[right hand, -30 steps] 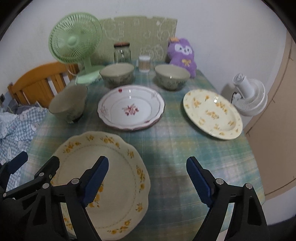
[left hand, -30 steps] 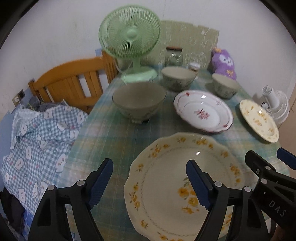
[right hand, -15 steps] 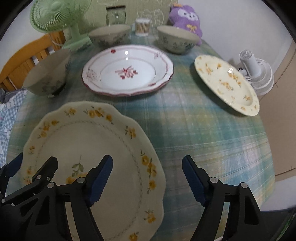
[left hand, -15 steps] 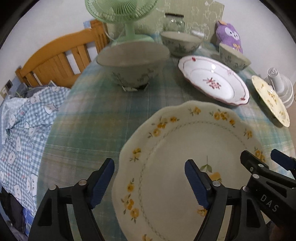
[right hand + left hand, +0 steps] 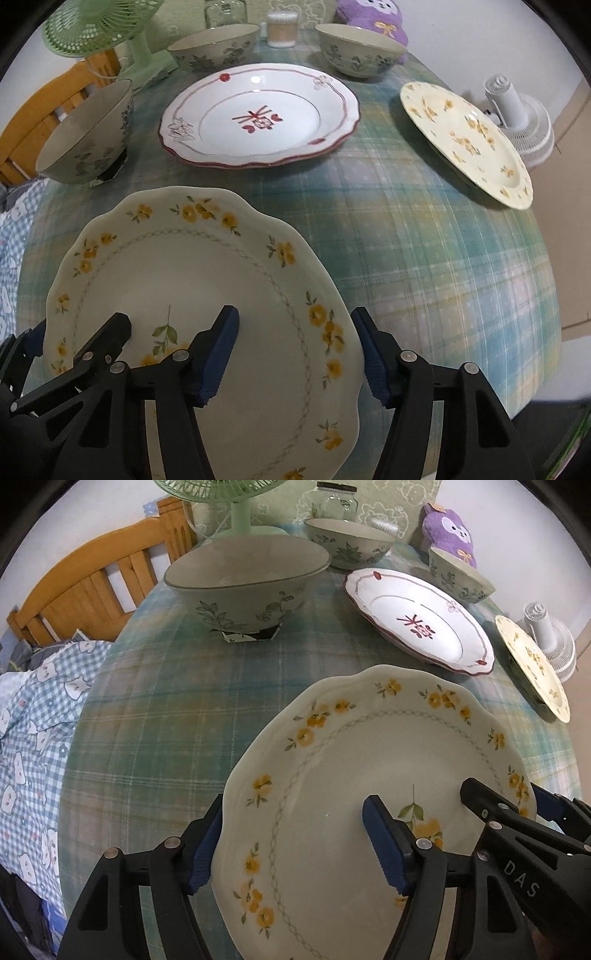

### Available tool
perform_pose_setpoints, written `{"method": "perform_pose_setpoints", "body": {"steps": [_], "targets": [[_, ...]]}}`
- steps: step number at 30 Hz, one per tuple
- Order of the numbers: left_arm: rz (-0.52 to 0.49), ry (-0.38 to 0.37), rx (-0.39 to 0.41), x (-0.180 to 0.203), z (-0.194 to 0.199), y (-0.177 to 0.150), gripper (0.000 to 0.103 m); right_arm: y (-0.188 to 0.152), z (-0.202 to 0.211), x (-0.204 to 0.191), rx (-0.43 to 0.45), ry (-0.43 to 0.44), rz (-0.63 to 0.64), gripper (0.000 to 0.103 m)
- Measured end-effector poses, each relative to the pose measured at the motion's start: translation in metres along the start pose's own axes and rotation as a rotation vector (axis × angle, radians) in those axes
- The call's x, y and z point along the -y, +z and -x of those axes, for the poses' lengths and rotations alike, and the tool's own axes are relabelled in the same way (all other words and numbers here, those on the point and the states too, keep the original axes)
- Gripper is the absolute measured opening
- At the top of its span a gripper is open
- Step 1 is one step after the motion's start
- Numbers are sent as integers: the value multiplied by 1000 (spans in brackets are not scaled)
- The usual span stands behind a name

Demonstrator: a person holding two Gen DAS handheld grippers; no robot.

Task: Organize plates and bowls
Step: 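Lift the large plate with both grippers toward the smaller yellow-flower plate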

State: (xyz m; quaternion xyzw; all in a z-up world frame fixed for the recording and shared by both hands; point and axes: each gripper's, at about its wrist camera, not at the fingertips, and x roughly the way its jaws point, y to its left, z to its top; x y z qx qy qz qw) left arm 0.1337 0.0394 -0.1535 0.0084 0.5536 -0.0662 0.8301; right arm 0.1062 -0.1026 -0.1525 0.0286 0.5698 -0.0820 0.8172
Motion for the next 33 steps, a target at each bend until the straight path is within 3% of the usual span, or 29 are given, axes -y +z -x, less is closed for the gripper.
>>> {"method": "perform_pose_setpoints", "body": {"steps": [8,18,33], "targets": [[-56,-5,21,18,12,3,72,-2,7,19,-14,-19,-62,66],[-102,-5,52,73,20,5,69,6,10,78,10,-10,-97,65],[-81,11,-13,168,-2,11,66,25,-6,179,-13,-3,-78,65]]}}
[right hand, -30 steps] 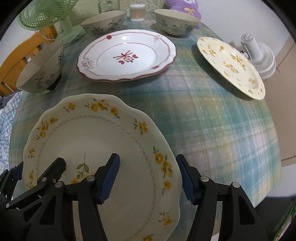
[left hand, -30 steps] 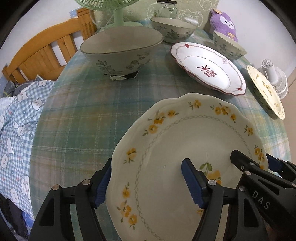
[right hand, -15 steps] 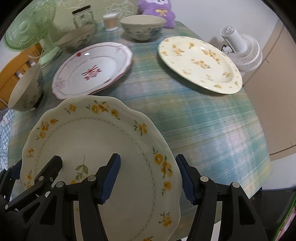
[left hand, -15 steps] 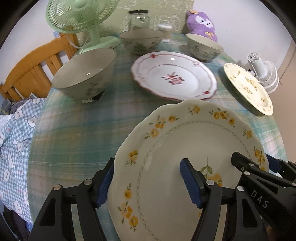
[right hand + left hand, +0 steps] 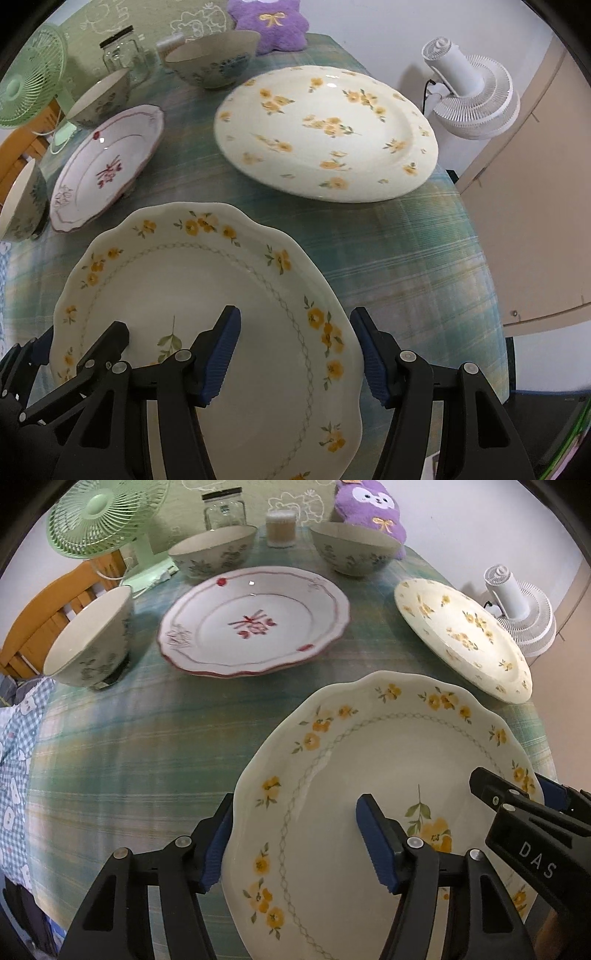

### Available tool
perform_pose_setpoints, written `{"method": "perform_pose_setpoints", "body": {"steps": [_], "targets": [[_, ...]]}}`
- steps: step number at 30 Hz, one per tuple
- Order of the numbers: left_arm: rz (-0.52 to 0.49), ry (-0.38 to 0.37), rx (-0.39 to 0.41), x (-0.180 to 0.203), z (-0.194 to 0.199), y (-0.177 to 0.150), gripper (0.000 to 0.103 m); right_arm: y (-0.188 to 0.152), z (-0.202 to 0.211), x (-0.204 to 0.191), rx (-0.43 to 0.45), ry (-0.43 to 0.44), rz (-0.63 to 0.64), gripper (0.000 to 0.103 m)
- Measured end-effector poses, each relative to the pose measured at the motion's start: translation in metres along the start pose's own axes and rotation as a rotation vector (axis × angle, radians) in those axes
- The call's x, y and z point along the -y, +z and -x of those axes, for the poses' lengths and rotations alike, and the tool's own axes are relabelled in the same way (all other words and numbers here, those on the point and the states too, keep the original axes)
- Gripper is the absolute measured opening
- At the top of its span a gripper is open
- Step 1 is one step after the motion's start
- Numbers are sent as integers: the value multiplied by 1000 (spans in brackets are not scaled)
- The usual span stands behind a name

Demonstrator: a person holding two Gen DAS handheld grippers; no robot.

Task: Organize plates and bowls
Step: 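Lift the large plate with both grippers toward the smaller yellow-flower plate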

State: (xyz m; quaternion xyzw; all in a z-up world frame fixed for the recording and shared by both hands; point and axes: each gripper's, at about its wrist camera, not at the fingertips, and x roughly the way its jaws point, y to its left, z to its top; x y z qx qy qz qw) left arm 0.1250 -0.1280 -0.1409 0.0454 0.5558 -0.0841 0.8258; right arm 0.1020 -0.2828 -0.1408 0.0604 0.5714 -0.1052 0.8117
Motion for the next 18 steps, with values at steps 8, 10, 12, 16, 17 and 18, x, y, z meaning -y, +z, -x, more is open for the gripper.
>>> {"method": "perform_pose_setpoints", "body": {"steps": [8,10,12,16,17,18], "targets": [[22,24,4,19,-9,7,66,9,-11,18,-13,26,23,65],[29,29,8,20,-10,7,66,11,-14,21,-15,36,24,65],[40,32,11,20,-11,8,66,12,-17,23,-21,47,24,66],[68,50,-10,21,-10,8,68,12,-13,27,-2,110,38,71],[71,54,-6,22,-8,8,70,13,-10,28,14,108,52,79],[73,60,1,24,-5,8,71,14,-6,29,36,92,59,83]]}}
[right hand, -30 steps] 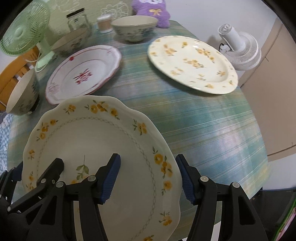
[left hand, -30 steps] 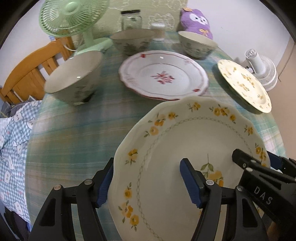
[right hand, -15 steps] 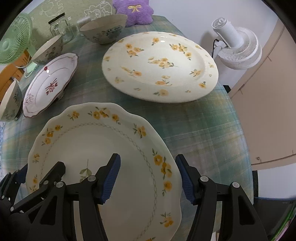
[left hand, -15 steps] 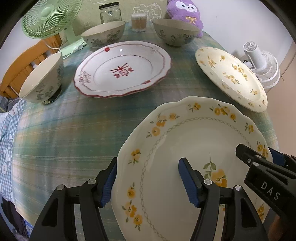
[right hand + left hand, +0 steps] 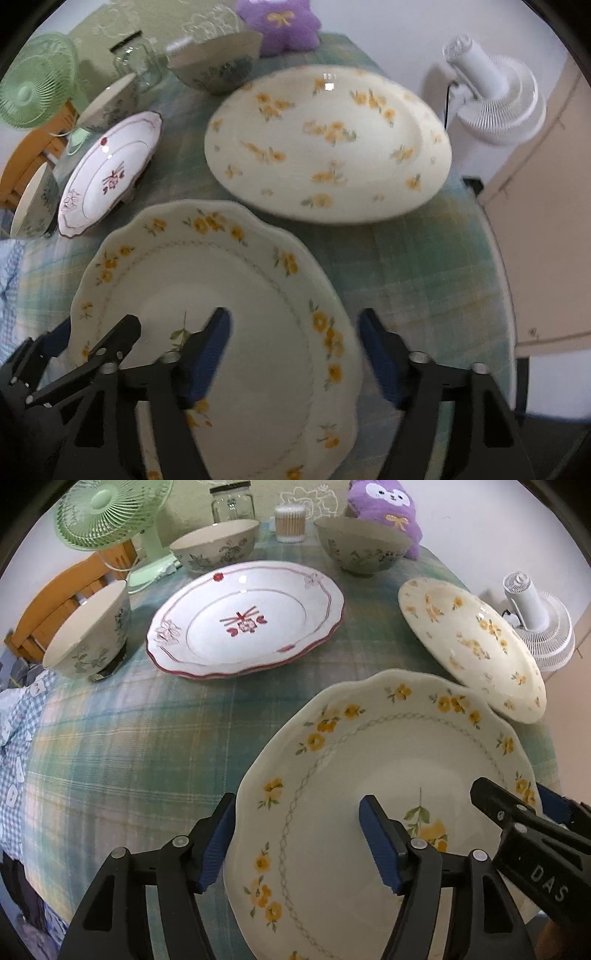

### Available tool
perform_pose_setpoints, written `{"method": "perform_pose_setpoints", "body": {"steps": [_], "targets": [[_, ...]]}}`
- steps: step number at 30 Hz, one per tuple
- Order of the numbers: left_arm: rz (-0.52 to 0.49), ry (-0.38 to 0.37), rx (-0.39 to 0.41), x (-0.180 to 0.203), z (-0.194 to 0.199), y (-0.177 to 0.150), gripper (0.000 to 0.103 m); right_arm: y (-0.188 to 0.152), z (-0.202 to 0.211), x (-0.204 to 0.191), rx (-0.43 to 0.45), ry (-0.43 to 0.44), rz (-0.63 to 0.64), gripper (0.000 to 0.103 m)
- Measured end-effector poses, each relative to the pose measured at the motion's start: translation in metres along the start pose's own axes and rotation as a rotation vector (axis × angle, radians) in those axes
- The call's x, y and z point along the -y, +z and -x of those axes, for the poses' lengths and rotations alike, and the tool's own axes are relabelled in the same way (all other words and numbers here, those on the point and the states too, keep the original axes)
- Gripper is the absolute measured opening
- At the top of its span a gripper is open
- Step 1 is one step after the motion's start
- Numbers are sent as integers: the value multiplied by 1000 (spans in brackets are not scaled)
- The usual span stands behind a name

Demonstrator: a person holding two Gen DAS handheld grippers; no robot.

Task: Organize plates and bowls
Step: 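Lift the large plate with both grippers toward the smaller yellow-flower plate, then lower the large plate with both grippers onto the smaller yellow-flower plate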

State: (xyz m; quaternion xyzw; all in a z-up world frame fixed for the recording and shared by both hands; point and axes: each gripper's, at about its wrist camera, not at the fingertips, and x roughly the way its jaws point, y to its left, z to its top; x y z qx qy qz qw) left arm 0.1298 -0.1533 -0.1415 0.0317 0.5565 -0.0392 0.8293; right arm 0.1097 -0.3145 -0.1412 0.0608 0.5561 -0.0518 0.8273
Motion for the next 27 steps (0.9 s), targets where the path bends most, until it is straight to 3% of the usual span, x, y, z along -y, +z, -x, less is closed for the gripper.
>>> {"method": "perform_pose_setpoints", "body": {"steps": [4,12,20,27], "targets": [[9,37,38,9,14,3,81,7,11,10,39,-5,8,84],[20,-17,111,14,52,14,88,19,59,24,146,4,-12,84],[-38,-64,206,23,81,39,89,31,94,30,234,-34,-41,84],[-54,-57,235,45,76,60,89,61,97,50,284,-26,-24,83]]}}
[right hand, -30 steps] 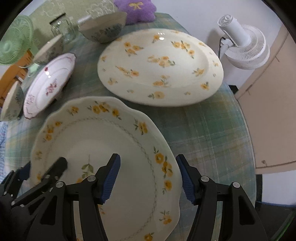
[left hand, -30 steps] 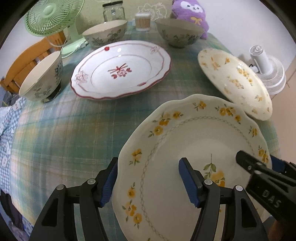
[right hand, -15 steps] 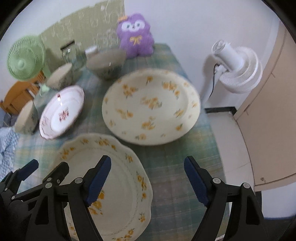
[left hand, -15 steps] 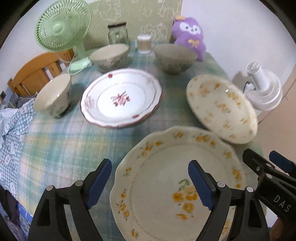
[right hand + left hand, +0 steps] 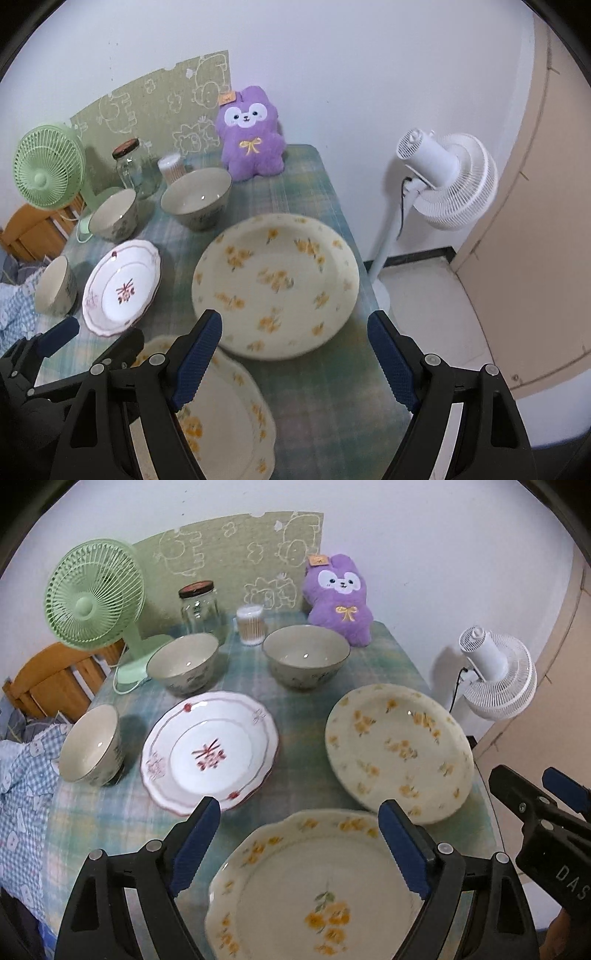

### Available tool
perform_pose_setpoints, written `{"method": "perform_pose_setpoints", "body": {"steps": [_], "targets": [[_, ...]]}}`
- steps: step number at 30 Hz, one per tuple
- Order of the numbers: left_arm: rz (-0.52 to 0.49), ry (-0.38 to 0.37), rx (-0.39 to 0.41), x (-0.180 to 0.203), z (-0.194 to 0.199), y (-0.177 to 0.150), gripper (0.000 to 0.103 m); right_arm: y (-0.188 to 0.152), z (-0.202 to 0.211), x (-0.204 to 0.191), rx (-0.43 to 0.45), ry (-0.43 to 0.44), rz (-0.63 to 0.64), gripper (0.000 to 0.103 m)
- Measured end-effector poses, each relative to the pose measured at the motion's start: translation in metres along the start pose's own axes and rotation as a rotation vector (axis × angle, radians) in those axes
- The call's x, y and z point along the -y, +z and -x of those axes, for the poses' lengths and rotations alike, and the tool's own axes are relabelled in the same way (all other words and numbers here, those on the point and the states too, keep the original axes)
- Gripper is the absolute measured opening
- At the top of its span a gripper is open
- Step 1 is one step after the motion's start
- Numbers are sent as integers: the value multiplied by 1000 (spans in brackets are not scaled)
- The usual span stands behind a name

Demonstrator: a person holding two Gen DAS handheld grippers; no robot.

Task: Organize plates and bowls
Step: 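Lower the large plate with both grippers onto the smaller yellow-flower plate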

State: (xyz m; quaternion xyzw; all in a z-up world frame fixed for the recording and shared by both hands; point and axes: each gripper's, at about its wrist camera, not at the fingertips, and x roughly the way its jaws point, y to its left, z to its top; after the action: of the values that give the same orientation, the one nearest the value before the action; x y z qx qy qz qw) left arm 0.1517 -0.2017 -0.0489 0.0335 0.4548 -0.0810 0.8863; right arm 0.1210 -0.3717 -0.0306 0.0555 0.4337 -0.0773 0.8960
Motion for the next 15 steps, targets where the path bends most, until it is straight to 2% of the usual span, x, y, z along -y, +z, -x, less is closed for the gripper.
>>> {"method": "perform_pose_setpoints", "body": {"steps": [12,15], "targets": [[38,62,-37,47,-68,34,81,44,-85,38,-67,19,19,77],[59,103,-85,49,-89,41,73,49,-106,41,-86,22,27,76]]}}
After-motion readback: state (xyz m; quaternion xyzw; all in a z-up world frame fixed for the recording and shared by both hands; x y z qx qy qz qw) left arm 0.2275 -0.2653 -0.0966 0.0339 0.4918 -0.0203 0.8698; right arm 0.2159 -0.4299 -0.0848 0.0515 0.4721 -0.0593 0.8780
